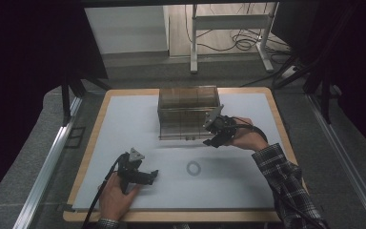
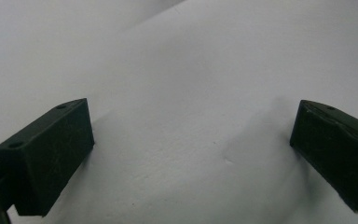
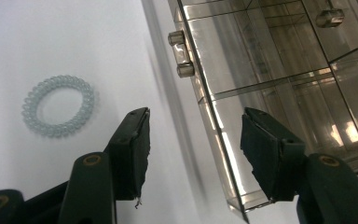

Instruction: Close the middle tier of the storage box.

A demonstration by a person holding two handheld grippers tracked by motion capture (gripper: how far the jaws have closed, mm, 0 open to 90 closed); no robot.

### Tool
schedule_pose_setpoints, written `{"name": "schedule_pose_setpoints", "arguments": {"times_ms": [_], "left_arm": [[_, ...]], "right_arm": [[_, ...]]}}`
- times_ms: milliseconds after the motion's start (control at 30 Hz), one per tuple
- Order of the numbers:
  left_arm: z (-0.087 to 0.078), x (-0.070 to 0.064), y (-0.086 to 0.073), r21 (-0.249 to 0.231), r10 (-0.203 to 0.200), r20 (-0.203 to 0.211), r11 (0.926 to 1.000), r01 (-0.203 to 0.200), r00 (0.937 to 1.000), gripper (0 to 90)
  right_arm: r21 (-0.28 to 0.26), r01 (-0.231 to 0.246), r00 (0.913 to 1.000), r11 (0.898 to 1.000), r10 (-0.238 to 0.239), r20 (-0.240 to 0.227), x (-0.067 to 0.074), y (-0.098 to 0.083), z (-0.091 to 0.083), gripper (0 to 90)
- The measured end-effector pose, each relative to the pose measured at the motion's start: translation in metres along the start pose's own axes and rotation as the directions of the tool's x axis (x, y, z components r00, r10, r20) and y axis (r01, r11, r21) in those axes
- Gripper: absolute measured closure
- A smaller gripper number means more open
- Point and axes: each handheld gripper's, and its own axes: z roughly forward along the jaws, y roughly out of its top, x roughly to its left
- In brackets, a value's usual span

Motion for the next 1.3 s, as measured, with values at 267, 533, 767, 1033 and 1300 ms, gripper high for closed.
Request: {"name": "schedule_pose_setpoints", "arguments": {"times_ms": [267,533,767,1033,1300], "left_arm": [[0.0,0.0,0.0,0.0,0.003,-0.001,1.0,-0.003,1.0,0.0],[0.0,0.0,0.0,0.0,0.003,-0.001,1.0,-0.003,1.0,0.0],[0.0,0.0,0.0,-0.001,-0.001,-0.001,1.0,0.001,1.0,0.0],[0.0,0.0,0.0,-0.002,0.002,-0.002,1.0,-0.002,1.0,0.0],[0.0,0.0,0.0,-0.002,-0.001,-0.001,1.0,0.001,1.0,0.0]], "right_arm": [[-0.03,-0.039,0.9992,0.999,0.039,-0.01,0.007,-0.004,-0.003,41.5],[-0.043,-0.081,0.9967,0.996,0.08,-0.009,0.016,-0.009,-0.004,41.5],[-0.058,-0.128,0.9916,0.99,0.127,-0.025,0.024,-0.014,-0.002,41.8],[-0.076,-0.149,0.9885,0.986,0.147,-0.034,0.035,-0.02,0.005,45.7],[-0.081,-0.181,0.9828,0.98,0.177,-0.053,0.045,-0.025,0.016,53.2]]}}
